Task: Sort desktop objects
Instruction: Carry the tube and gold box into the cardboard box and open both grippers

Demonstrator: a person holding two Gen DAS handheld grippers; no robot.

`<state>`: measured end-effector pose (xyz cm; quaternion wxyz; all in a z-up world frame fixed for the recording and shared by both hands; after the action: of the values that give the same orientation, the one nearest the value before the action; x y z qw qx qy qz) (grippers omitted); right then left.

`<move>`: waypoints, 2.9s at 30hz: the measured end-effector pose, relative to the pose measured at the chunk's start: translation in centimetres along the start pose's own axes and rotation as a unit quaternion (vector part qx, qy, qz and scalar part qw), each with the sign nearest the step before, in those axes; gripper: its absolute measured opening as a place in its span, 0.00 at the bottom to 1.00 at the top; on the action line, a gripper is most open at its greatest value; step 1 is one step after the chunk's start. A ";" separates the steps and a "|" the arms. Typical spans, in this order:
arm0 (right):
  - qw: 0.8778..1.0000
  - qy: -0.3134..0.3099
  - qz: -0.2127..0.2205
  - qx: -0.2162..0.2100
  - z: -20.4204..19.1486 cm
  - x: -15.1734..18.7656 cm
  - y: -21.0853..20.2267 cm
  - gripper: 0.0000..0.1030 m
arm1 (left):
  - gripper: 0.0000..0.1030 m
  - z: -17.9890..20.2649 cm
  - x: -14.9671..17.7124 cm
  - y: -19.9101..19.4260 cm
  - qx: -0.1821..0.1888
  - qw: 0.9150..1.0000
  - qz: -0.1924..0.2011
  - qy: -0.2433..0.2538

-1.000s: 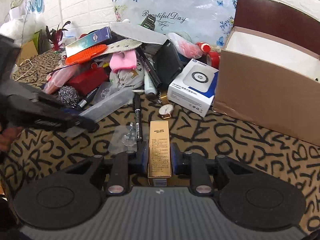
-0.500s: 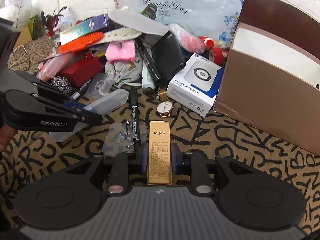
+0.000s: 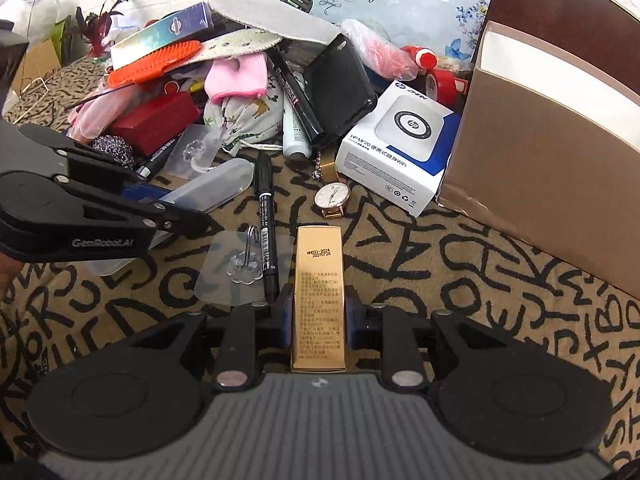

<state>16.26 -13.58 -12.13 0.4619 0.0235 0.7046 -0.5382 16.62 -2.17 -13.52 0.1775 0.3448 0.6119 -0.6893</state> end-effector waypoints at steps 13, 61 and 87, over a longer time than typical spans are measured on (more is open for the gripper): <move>0.997 0.027 0.073 -0.002 1.9 -2.0 -5.0 0.22 | 0.10 3.4 -3.9 -4.7 0.066 0.996 0.061 -0.020; 0.970 0.118 -0.076 0.200 35.8 -12.9 4.5 0.23 | 0.10 19.7 -30.0 19.3 0.154 0.987 0.003 -0.052; 0.979 0.064 -0.002 0.196 28.3 -14.3 0.0 0.92 | 0.88 17.8 -28.9 11.0 0.128 0.988 0.061 -0.060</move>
<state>42.20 -29.03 -2.32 0.4008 0.1463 0.6141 -0.6640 39.53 -26.54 -1.20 0.2096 0.3593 0.4852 -0.7691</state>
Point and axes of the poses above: each gripper's, at about its wrist camera, not at the fingertips, and y roughly the way its jaws point, z to its right, x to its underside, the point moved 8 cm from there along y, roughly the way its jaws point, and after that the axes turned 1 degree about -x, right-handed, at the moved point
